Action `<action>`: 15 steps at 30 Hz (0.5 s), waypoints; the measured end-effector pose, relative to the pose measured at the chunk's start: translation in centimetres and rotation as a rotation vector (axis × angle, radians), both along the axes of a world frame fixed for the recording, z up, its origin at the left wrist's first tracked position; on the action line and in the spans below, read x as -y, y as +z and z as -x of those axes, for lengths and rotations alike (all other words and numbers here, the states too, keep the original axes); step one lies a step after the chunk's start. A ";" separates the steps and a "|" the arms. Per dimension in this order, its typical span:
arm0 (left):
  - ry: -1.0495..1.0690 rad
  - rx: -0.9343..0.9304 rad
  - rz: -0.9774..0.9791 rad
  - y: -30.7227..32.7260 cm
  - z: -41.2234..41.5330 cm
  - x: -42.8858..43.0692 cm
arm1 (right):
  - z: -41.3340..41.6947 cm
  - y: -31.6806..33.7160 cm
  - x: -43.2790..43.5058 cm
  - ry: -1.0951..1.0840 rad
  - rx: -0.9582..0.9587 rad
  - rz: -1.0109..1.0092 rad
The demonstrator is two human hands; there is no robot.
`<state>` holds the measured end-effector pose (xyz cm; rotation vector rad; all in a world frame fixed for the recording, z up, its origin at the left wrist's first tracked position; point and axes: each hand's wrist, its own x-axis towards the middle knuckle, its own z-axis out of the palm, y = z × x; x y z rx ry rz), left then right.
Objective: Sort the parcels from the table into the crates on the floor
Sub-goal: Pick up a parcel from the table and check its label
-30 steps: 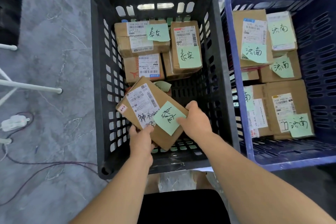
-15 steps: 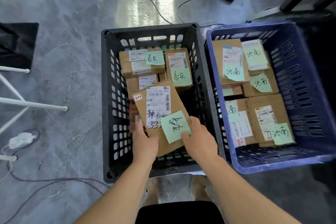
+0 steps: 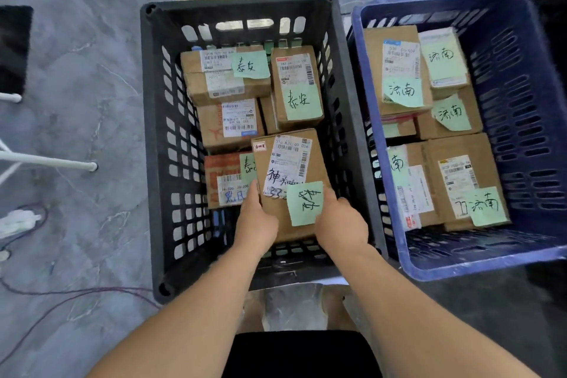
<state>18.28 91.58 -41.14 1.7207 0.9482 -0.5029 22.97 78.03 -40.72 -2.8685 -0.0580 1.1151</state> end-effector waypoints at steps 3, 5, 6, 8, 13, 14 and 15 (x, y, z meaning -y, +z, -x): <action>0.003 -0.033 -0.011 -0.7 0.8 0.3 | 0.0 -0.9 0.3 0.006 0.001 -0.017; 0.006 -0.044 -0.016 -0.9 1.0 0.3 | 0.3 -1.3 0.3 0.020 -0.019 -0.004; 0.007 -0.042 -0.011 -1.0 1.0 0.3 | 0.4 -1.4 0.3 0.019 -0.036 -0.006; 0.011 -0.044 -0.011 -1.1 1.0 0.0 | 0.7 -1.6 0.3 0.026 -0.058 -0.016; 0.041 -0.069 -0.007 -0.9 1.0 -1.1 | 0.9 -1.2 -0.1 0.040 -0.057 -0.074; 0.046 -0.064 -0.008 -0.7 1.1 -1.3 | 0.9 -1.1 -0.3 0.041 -0.062 -0.090; 0.060 -0.055 -0.011 -0.6 1.2 -1.4 | 1.0 -0.9 -0.4 0.043 -0.068 -0.106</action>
